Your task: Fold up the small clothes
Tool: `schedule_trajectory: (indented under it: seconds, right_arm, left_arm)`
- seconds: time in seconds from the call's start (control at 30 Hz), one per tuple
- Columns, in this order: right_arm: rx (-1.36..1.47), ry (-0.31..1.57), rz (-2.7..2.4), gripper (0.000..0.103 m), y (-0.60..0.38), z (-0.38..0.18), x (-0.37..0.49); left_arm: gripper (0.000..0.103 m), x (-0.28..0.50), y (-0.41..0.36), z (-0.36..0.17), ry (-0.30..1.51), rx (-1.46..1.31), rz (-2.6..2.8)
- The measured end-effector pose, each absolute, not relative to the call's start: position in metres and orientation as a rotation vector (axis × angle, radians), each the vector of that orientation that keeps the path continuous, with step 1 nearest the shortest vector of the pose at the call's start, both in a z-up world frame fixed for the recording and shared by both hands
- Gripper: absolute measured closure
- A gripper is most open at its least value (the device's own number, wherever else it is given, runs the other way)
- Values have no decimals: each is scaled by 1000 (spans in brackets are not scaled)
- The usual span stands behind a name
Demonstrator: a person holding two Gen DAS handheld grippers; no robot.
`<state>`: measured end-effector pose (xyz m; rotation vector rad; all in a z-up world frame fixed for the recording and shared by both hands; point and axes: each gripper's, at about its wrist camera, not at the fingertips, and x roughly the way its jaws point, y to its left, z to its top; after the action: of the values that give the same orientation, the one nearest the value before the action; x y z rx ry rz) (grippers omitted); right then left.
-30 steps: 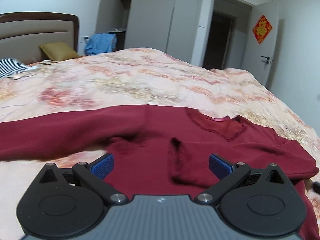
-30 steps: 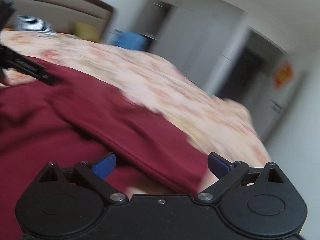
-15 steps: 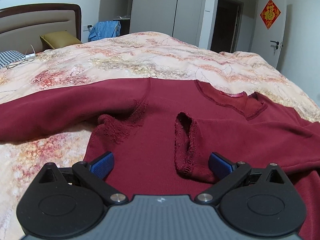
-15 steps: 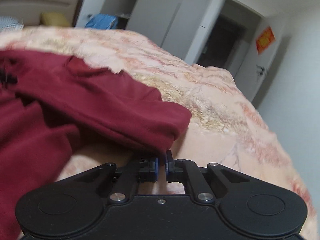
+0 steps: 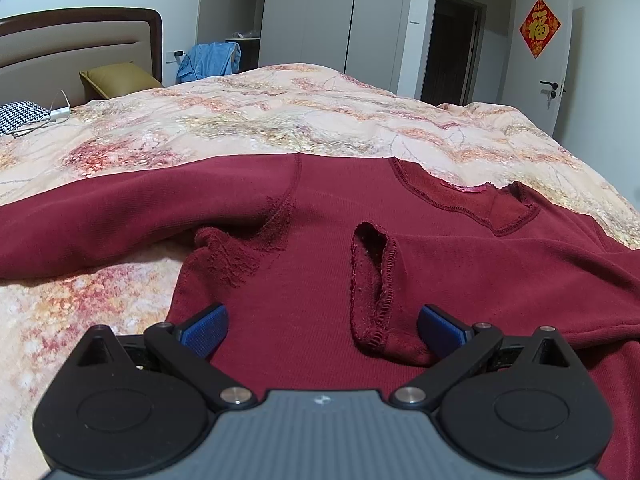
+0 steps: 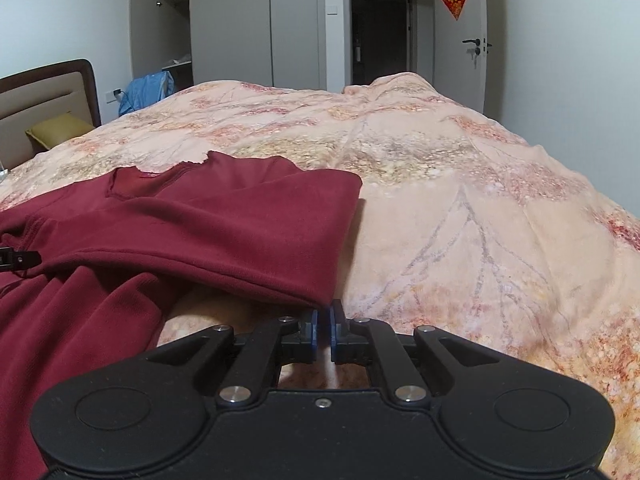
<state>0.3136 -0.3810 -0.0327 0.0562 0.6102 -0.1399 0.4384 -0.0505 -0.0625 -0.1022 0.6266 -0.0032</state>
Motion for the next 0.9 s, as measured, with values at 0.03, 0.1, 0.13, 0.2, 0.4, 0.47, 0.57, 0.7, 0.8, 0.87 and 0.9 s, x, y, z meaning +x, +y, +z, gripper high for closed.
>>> schedule_trajectory:
  seconds: [0.03,0.1,0.13,0.2,0.4,0.47,0.57,0.7,0.8,0.87,0.9]
  right_arm:
    - [61,614,-139,90,-382,-31,313]
    - [69,616,-132,82,-384,-27,308]
    - [67,614,-125,75,-383,-24,305]
    - [39,611,-113,55,-379,-17,297]
    - [-32,544,-103,6,-360,9,273]
    - [-37,514,-79,1,-351,19,266]
    - [-20,499,-10,1,-334,29,258]
    - [-1,487,104,1,-304,37,248]
    - [3,486,183,1,-277,38,240]
    - [-1,498,234,1,-259,34,235]
    - [-15,500,257,1,-248,32,232]
  left_arm:
    - [0,438,-51,-62,626,-102,-3]
    - [0,438,-49,-59,625,-113,-7]
    - [0,437,-47,-55,627,-125,-10]
    - [0,432,-42,-47,627,-155,-19]
    - [0,403,-3,-24,650,-237,-46]
    - [0,389,20,-16,646,-247,-21]
    - [0,368,63,-8,634,-254,52]
    - [0,340,131,-6,620,-254,224]
    - [0,325,176,-7,615,-262,372]
    - [0,319,202,-9,609,-281,431]
    - [0,317,212,-10,605,-296,453]
